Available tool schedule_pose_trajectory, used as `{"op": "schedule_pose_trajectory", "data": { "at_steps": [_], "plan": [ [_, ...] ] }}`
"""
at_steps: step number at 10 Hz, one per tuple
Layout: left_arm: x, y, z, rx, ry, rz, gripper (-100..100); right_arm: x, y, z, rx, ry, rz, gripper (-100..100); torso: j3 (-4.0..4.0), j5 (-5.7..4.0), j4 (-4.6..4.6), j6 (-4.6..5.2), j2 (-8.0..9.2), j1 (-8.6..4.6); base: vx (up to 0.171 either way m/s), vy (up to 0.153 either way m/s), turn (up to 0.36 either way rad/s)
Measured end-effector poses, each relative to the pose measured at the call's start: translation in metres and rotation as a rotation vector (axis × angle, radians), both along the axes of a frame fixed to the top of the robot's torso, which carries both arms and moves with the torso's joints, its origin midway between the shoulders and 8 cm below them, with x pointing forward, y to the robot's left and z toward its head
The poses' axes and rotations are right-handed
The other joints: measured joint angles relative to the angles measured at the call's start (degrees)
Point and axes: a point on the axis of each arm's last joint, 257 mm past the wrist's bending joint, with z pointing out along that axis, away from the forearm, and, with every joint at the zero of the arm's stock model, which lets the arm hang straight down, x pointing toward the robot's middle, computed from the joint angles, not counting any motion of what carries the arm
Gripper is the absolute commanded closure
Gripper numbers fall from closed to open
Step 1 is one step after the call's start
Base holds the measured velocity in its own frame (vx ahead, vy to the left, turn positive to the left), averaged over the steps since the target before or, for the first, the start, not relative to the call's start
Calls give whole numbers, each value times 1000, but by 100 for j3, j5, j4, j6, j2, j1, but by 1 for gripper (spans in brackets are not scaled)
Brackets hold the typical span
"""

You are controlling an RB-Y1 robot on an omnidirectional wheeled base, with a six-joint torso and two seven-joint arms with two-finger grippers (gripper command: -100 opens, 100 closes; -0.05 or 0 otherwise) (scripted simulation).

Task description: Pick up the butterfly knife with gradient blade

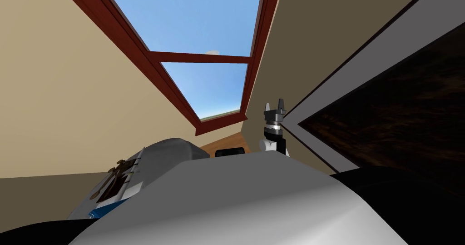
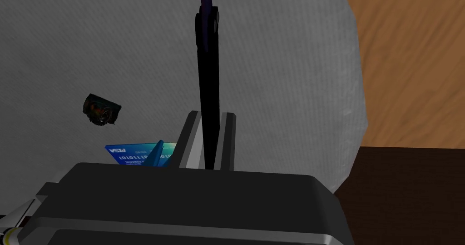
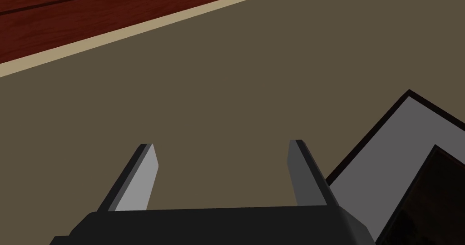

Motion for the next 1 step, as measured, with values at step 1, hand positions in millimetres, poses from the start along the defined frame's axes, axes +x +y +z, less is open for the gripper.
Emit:
{"op": "schedule_pose_trajectory", "data": {
  "at_steps": [1],
  "plan": [
    [0, 0, 0, 0, 0, 1, 0, 0, 0, 0, 0, 0, 0, 0, -1, 3, 0, -1, -2, 8, 0, 0, 0]
  ]
}}
